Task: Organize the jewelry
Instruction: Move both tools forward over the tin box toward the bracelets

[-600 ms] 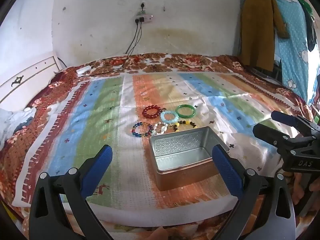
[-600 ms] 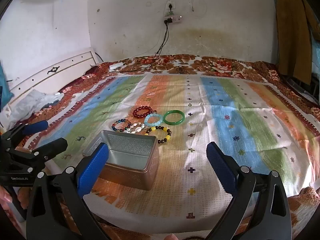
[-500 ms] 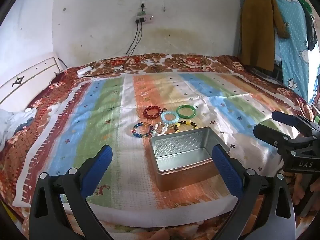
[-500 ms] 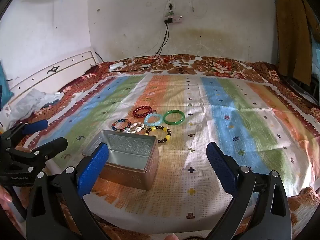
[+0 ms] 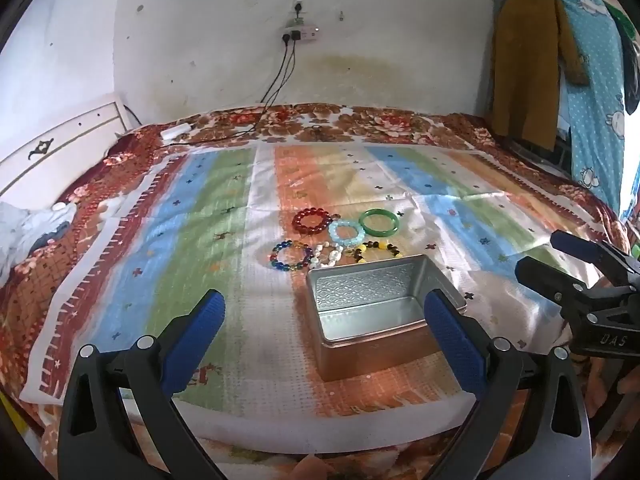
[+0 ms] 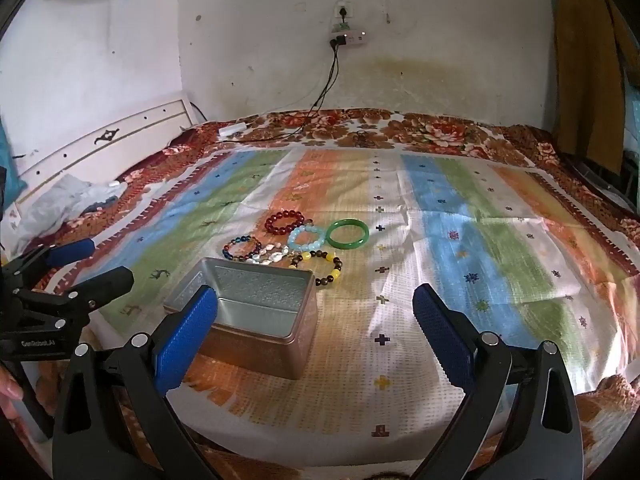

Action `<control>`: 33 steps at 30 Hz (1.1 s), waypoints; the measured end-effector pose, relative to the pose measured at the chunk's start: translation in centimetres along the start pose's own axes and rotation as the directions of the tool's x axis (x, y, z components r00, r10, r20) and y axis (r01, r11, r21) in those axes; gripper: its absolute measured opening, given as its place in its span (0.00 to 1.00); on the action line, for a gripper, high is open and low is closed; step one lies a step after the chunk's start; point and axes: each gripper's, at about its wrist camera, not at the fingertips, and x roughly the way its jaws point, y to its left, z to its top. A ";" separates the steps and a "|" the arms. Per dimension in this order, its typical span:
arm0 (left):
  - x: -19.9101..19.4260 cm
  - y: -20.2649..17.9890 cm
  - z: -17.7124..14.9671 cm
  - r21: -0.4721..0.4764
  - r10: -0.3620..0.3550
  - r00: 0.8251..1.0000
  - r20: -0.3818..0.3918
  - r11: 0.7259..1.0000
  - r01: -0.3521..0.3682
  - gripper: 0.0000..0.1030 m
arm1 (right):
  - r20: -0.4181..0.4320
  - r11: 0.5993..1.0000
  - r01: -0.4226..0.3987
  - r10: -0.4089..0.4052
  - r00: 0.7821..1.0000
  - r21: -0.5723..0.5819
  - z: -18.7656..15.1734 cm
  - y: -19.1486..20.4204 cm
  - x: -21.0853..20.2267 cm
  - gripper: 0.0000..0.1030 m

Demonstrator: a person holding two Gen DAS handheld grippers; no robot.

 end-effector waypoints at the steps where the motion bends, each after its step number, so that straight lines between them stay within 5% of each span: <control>1: 0.1 0.1 -0.1 -0.004 0.001 1.000 -0.005 1.000 -0.001 0.95 | 0.000 1.000 0.001 -0.001 1.000 0.001 0.0 0.0 0.0 0.96; 33: 0.8 0.8 -0.2 -0.031 0.019 0.999 -0.040 0.999 -0.021 0.95 | -0.026 0.999 0.042 -0.043 0.999 -0.018 -0.4 0.1 0.6 0.96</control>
